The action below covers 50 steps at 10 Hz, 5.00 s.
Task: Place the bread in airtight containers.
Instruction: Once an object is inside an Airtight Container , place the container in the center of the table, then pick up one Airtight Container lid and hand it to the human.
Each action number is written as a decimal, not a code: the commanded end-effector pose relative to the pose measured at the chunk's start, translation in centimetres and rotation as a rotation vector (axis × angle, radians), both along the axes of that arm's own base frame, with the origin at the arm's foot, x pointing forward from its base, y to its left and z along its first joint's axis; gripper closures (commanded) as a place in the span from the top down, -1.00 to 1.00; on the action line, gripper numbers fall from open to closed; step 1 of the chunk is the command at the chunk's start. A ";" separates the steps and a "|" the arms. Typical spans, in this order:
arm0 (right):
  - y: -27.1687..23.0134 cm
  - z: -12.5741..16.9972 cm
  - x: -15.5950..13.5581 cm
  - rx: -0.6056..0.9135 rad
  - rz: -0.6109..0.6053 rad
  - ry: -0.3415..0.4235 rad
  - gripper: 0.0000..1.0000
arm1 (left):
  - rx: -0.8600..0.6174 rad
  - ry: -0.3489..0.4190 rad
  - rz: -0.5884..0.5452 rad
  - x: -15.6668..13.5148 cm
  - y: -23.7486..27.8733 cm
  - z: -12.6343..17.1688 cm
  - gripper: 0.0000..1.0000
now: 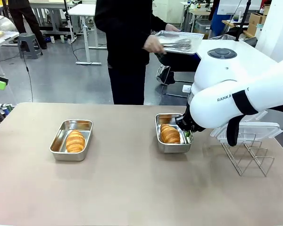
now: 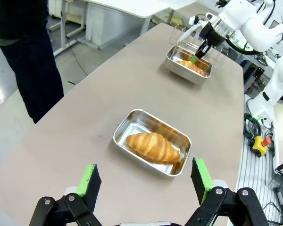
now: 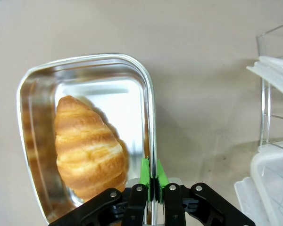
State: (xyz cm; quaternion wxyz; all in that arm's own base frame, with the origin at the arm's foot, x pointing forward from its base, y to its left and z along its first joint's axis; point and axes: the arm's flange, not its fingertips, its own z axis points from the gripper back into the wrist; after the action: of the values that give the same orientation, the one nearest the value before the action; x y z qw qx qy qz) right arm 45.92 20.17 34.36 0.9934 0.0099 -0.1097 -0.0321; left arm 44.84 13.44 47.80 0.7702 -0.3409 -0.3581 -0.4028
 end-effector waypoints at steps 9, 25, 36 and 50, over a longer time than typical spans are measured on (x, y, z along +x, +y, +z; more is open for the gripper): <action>-0.1 0.5 0.1 0.013 -0.003 -0.069 1.00 | -0.006 -0.010 -0.010 -0.1 0.0 0.1 1.00; -20.9 16.0 -5.8 0.484 1.019 -0.597 1.00 | -0.006 -0.010 -0.010 -0.1 0.0 0.1 1.00; -21.1 16.1 -5.8 0.468 1.008 -0.566 1.00 | -0.006 -0.010 -0.010 -0.1 0.0 0.1 1.00; -18.3 11.3 -6.5 -0.335 1.542 0.018 1.00 | -0.006 -0.010 -0.010 -0.1 0.0 0.1 1.00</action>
State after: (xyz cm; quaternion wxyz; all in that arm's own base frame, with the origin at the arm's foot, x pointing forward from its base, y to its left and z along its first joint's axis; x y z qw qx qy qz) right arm 38.95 1.82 46.75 0.7078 -0.0545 -0.0783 0.6999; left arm 44.87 13.52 47.77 0.7706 -0.3407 -0.3578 -0.4025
